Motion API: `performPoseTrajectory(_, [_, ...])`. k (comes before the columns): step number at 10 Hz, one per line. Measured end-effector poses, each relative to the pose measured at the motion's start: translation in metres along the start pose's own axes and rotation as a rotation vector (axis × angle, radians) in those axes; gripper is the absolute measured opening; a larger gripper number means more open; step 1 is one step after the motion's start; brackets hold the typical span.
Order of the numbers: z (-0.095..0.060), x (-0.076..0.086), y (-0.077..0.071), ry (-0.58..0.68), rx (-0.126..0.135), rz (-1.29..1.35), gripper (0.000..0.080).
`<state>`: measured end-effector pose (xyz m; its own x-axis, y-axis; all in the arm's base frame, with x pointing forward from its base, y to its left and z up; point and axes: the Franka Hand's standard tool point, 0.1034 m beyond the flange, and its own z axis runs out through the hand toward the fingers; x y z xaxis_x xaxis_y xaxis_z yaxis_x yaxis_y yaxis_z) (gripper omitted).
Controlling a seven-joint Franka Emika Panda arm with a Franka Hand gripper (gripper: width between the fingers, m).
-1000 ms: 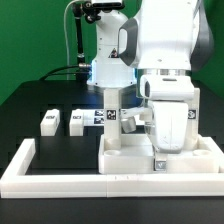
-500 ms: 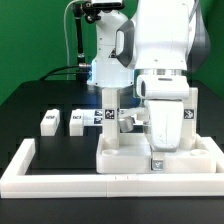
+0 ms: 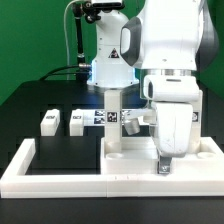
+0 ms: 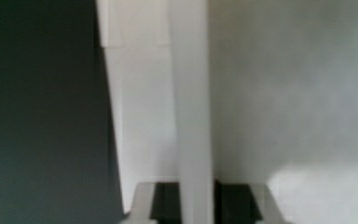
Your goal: Assemble desk
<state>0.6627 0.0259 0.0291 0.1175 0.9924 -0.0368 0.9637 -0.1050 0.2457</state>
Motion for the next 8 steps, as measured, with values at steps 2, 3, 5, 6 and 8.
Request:
performPoseTrajectory(2, [0.000,0.000,0.000,-0.010,0.007,0.002,0.0067])
performPoseTrajectory(3, [0.000,-0.001,0.000,-0.010,0.007,0.002,0.0067])
performPoseTrajectory(5, [0.000,-0.001,-0.008,-0.014,0.032,0.001,0.0141])
performPoseTrajectory(6, [-0.001,-0.001,-0.013,-0.017,0.049,0.000,0.0309])
performPoseTrajectory(8, [-0.002,-0.001,-0.021,-0.021,0.074,-0.001,0.0446])
